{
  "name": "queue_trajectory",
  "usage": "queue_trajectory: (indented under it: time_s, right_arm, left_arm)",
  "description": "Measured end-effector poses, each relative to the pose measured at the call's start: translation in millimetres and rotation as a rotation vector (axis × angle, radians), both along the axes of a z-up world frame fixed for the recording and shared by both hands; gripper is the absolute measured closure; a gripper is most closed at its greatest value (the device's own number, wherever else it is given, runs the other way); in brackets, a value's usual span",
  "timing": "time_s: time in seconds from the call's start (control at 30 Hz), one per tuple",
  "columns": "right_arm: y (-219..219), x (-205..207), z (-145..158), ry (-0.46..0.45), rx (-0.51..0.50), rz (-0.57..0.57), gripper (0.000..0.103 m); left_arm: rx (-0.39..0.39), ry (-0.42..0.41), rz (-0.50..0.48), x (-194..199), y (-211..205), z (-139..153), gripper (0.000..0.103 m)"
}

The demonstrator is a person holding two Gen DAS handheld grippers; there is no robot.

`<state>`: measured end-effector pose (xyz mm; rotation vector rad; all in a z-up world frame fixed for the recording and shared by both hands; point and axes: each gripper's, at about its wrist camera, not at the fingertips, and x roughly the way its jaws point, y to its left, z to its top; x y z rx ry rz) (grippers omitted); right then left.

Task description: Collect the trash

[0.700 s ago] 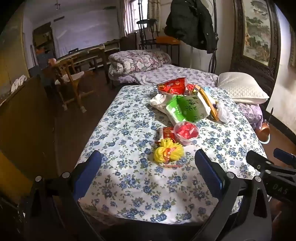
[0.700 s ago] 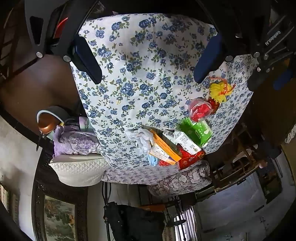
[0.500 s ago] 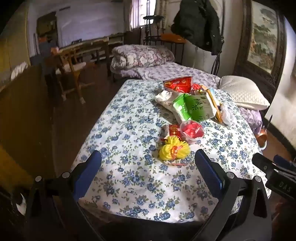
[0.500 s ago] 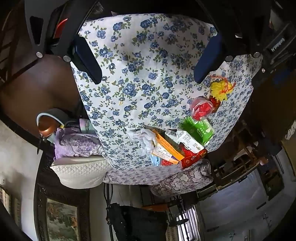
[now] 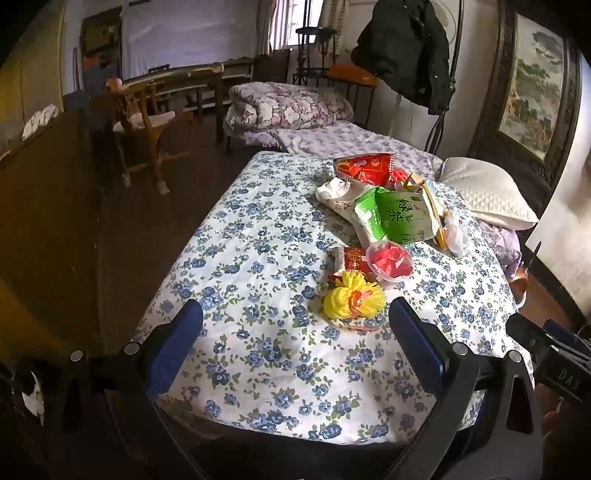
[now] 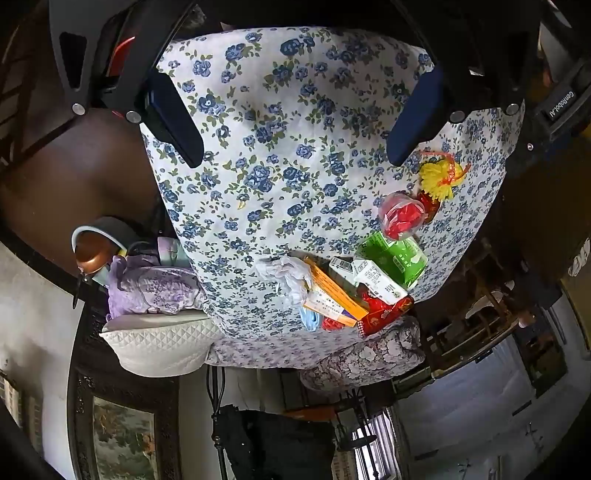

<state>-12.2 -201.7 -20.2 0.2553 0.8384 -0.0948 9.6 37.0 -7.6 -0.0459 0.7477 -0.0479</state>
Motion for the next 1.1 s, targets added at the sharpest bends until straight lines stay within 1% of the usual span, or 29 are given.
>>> queue_trajectory:
  time_s: [0.17, 1.1]
  right_arm:
    - [-5.7, 1.2, 1.3, 0.001, 0.0, 0.001, 0.006]
    - [-7.1, 0.3, 1.5, -0.003, 0.003, 0.0, 0.006]
  left_arm:
    - [0.022, -0.011, -0.006, -1.7, -2.8, 0.7, 0.006]
    - [0.024, -0.013, -0.005, -2.0, -3.3, 1.3, 0.006]
